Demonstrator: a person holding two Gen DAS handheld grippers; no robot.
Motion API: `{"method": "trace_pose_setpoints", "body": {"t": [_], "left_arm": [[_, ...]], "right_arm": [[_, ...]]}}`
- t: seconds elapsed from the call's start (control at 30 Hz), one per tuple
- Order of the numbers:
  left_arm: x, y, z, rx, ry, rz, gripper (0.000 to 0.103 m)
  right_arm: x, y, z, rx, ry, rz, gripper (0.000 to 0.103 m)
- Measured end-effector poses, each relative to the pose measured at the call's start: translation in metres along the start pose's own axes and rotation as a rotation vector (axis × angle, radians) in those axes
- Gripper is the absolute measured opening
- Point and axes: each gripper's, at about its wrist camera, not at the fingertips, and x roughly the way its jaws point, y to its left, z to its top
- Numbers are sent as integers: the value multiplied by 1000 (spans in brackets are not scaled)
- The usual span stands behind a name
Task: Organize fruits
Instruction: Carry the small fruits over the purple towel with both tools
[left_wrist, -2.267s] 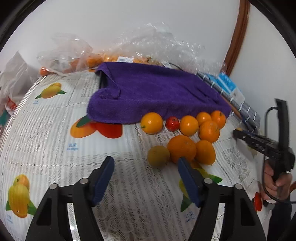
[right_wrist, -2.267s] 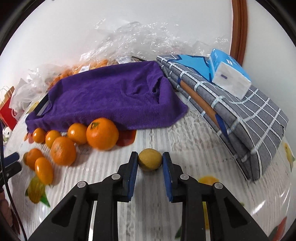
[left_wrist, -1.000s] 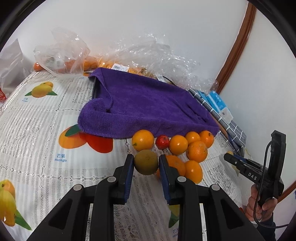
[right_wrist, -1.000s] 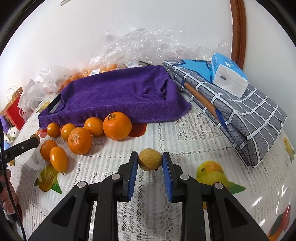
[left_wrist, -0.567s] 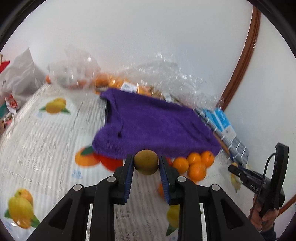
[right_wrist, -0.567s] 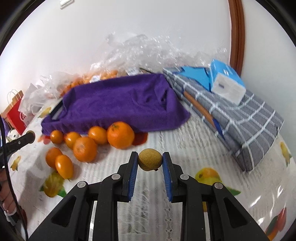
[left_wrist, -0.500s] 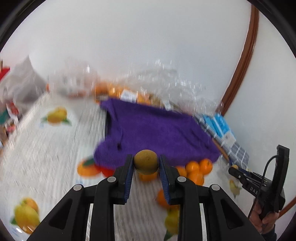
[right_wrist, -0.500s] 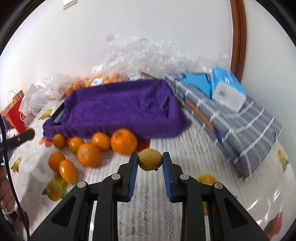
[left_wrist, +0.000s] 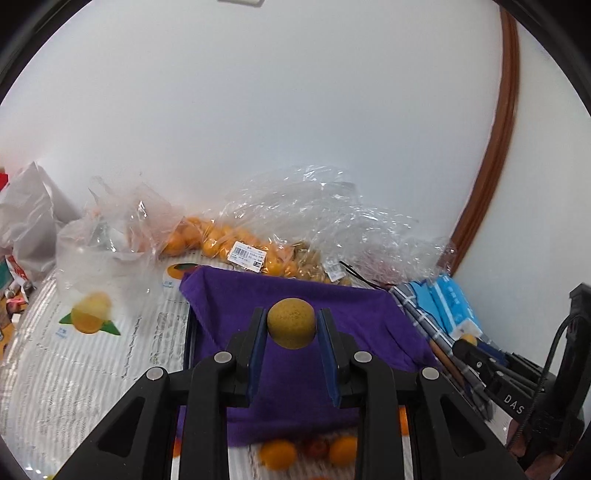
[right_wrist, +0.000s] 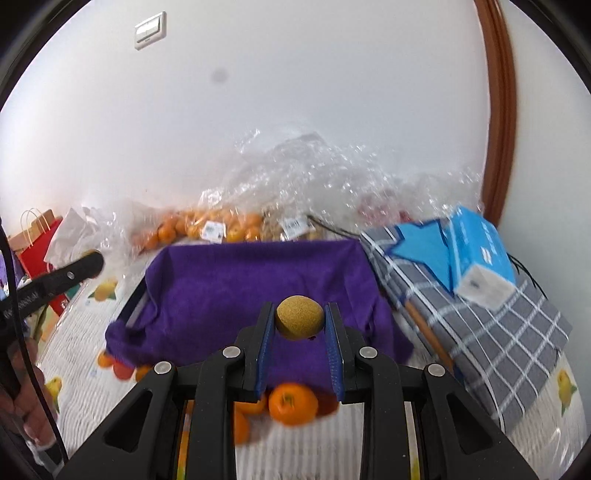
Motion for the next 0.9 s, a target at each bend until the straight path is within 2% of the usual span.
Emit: {"method": "trace_pose_setpoints", "body": {"t": [0.17,0.3,0.43,0.63,0.9], "left_arm": [[29,11,-12,-37,-5,-11,26],[41,16,-22,-39,11,1,26],[50,20,-26,-42,26,10,26],[65,27,-33,-56,62,6,26],[70,31,-35,-77,96,-16,26]], "right_arm": [[34,4,11,7,9,14,27],[55,1,4,31,19,15,27],[78,-5,-7,40,95,12,27],[84,-10,-13,13,94,-13,27],[95,-12,-20,8,139,-23,27]]}}
